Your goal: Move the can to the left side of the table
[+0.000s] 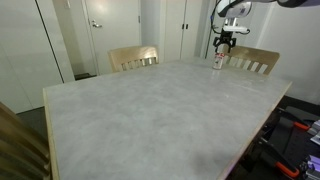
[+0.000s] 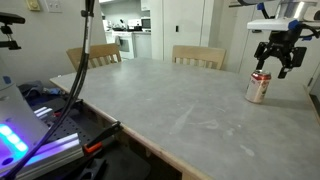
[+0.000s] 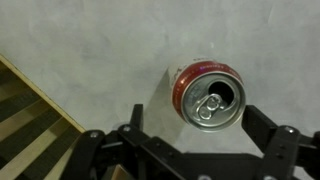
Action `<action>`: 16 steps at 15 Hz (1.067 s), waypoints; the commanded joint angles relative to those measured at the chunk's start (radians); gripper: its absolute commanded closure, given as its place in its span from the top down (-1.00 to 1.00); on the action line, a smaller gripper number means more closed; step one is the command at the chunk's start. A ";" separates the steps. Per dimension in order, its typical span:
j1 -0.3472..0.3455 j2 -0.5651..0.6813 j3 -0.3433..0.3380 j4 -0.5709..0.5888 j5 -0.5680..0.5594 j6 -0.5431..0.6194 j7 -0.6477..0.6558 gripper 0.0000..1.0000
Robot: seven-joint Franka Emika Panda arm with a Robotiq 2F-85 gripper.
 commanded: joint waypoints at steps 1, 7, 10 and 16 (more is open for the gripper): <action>-0.006 0.028 0.001 0.051 0.002 -0.072 0.020 1.00; 0.000 0.022 0.006 0.045 0.004 -0.122 0.028 0.82; 0.007 0.019 0.008 0.039 0.002 -0.132 0.020 0.24; 0.018 0.014 0.011 0.041 -0.002 -0.136 0.001 -0.20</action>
